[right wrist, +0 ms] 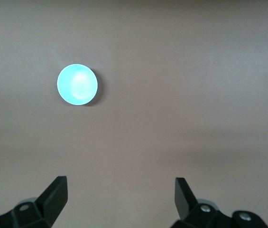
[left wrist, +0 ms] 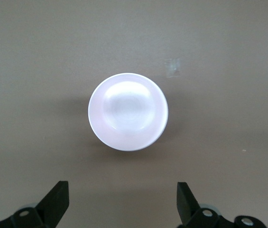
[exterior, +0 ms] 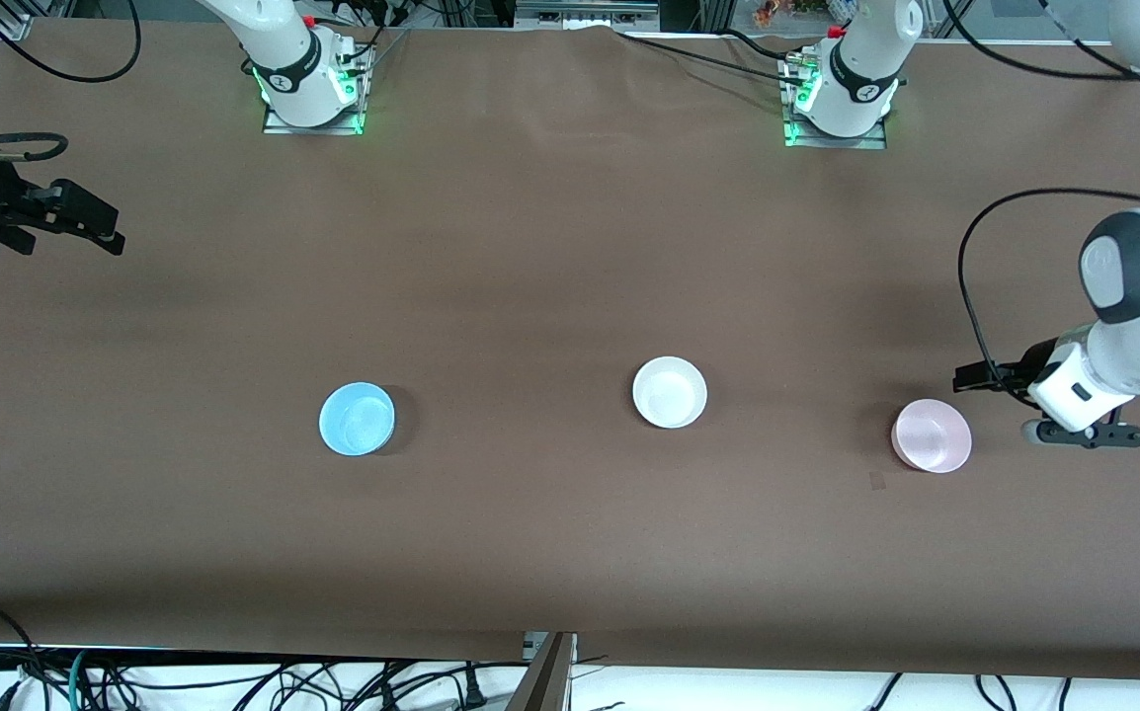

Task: Stack pink and blue bowls on white bowl
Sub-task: 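Reach the left gripper down to the pale pink bowl, then close the left gripper on the pink bowl's rim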

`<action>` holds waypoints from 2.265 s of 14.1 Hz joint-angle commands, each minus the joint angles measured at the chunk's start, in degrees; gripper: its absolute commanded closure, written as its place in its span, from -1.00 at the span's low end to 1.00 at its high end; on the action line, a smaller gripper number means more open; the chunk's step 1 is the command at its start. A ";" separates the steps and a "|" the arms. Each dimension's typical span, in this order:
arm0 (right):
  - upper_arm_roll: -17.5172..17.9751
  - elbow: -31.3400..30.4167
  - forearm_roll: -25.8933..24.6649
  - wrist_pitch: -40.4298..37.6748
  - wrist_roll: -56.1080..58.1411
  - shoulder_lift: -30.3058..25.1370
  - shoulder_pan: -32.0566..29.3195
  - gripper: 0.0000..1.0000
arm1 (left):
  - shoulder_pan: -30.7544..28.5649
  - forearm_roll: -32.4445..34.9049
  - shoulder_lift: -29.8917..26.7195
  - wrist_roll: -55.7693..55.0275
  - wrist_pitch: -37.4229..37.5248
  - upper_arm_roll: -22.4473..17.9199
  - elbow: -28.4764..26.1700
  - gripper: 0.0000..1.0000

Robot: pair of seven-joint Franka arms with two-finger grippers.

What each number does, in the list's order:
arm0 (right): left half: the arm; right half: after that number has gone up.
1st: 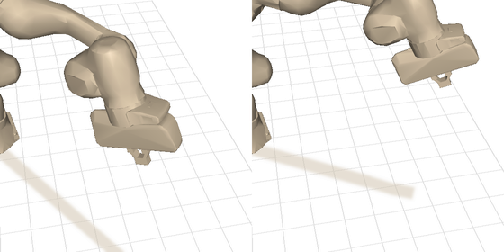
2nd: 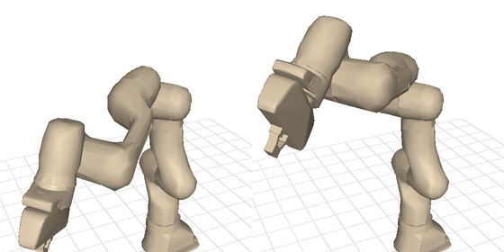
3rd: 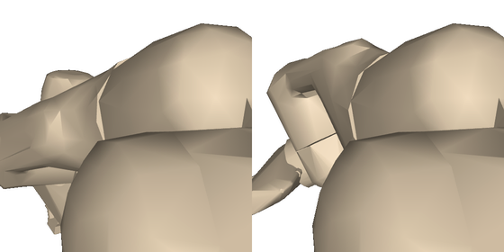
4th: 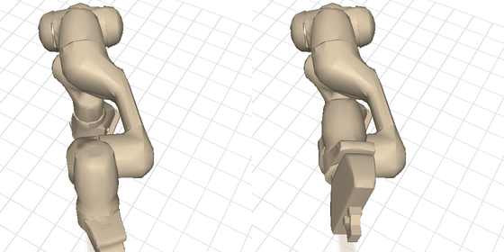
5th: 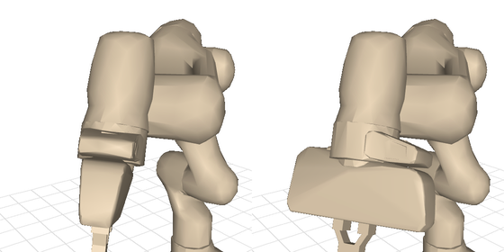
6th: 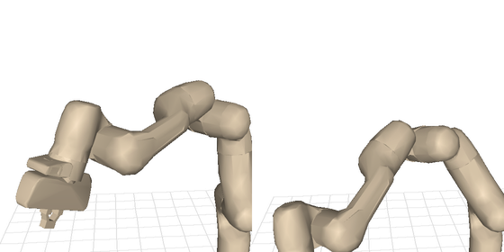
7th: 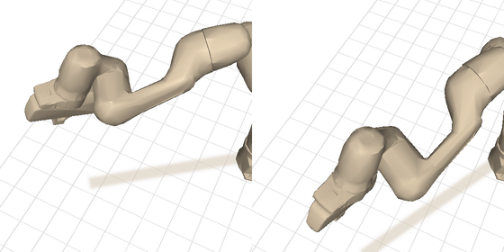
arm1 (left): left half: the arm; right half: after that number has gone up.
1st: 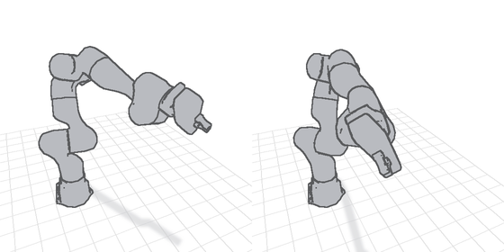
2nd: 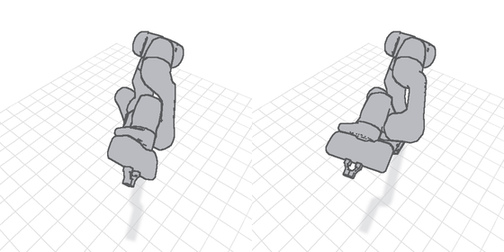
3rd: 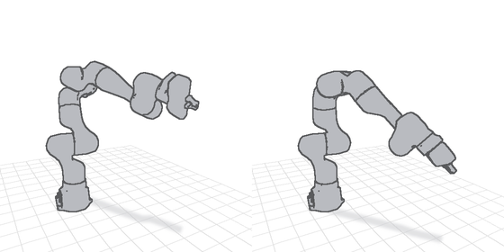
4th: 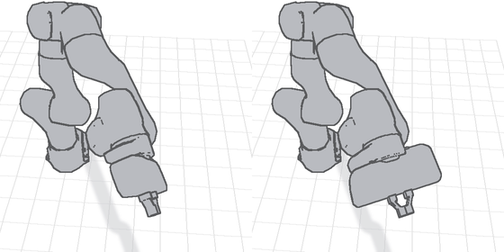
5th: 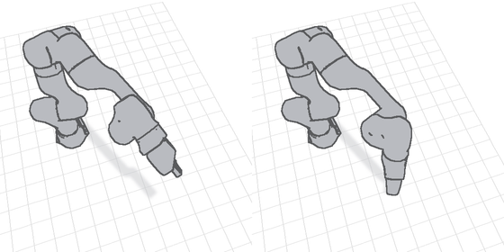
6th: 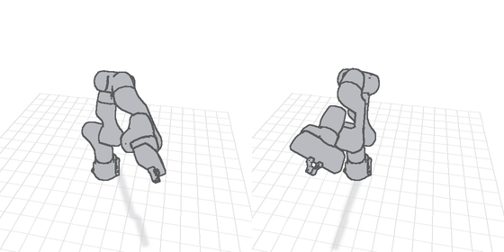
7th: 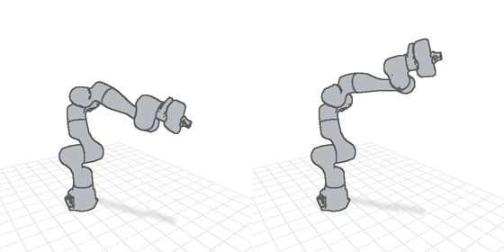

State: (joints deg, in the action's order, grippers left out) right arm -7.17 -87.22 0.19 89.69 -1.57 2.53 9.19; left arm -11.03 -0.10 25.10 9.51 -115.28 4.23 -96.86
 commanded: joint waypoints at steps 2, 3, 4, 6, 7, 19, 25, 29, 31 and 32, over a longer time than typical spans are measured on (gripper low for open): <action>0.06 0.64 0.17 -0.83 0.07 0.10 0.04 -0.99 | -2.68 0.28 5.74 11.64 -8.62 0.25 1.32 -1.00; 0.06 0.64 0.17 -0.83 0.07 0.10 0.04 -0.99 | -2.60 0.28 6.53 13.15 -9.25 0.25 1.49 -1.00; 0.06 0.64 0.17 -0.92 0.16 0.10 0.04 -0.99 | -2.60 0.28 7.24 13.43 -9.34 0.34 1.76 -1.00; -0.03 0.64 0.17 -1.01 0.34 0.19 -0.13 -0.99 | -2.60 0.02 8.56 13.43 -9.35 0.34 2.11 -1.00; -0.03 0.56 0.17 -1.18 0.34 0.19 -0.14 -0.99 | -2.42 0.36 9.26 13.43 -9.43 0.34 2.28 -1.00; -0.03 0.82 -0.10 0.31 -0.45 0.90 -0.22 -0.99 | -4.44 -0.78 15.68 18.53 -19.63 0.96 2.81 1.00; 0.58 2.66 -1.68 -0.56 0.25 0.45 0.74 -0.99 | -4.35 -0.78 15.59 18.44 -19.45 0.96 2.81 1.00; 0.49 2.58 -0.89 -0.31 -0.54 0.37 0.65 -0.99 | -3.74 -0.87 14.63 17.30 -18.67 2.00 2.99 1.00; 0.58 2.49 -0.71 -0.57 -0.71 1.15 0.74 -0.99 | -3.56 -0.87 12.26 16.86 -14.55 2.54 3.08 1.00; 0.58 2.49 -0.80 -0.48 -0.72 1.16 0.83 -0.99 | -3.56 -0.87 12.17 16.77 -14.01 2.71 3.34 1.00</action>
State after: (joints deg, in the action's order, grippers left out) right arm -6.75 -85.28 -0.47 89.82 -1.58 3.40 9.70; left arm -14.75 -0.21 39.07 26.20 -132.29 6.62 -93.84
